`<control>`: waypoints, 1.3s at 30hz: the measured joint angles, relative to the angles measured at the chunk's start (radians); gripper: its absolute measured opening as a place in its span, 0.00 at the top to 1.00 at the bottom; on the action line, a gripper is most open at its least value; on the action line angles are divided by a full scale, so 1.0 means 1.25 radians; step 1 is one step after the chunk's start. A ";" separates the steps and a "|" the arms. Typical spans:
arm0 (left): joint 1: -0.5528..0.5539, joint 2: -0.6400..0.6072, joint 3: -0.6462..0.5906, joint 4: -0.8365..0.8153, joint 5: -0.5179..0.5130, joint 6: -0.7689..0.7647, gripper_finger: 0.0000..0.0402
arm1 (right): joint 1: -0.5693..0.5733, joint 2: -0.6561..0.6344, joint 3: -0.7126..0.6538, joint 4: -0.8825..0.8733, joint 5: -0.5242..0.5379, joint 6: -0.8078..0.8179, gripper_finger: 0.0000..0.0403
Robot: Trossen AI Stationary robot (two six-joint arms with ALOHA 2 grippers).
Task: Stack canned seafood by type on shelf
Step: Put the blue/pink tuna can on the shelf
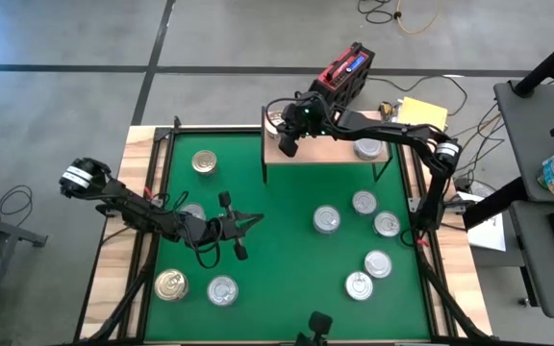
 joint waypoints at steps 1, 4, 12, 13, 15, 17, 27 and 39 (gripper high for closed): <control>0.000 0.000 0.000 0.000 0.000 0.000 1.00 | 0.000 0.001 0.000 0.004 0.000 0.000 0.98; 0.000 0.000 0.000 0.000 0.000 0.000 1.00 | -0.001 0.004 0.000 0.011 0.000 -0.001 0.98; 0.000 0.000 0.000 0.000 0.000 0.000 1.00 | -0.004 0.004 0.000 0.012 -0.001 -0.009 0.98; 0.000 0.000 0.000 0.000 0.000 0.000 1.00 | -0.005 0.004 0.000 0.013 -0.001 -0.009 0.98; 0.000 0.000 0.000 0.000 0.000 0.000 1.00 | -0.008 0.004 0.000 0.015 -0.002 -0.009 0.98; 0.000 0.000 0.000 0.000 0.000 0.000 1.00 | -0.010 0.005 0.000 0.018 -0.002 -0.009 0.98; 0.000 0.000 0.000 0.000 0.000 0.000 1.00 | -0.013 0.005 -0.001 0.030 0.000 -0.015 0.98; 0.000 0.000 0.000 0.000 0.000 0.000 1.00 | -0.017 0.006 -0.001 0.038 0.000 -0.020 0.98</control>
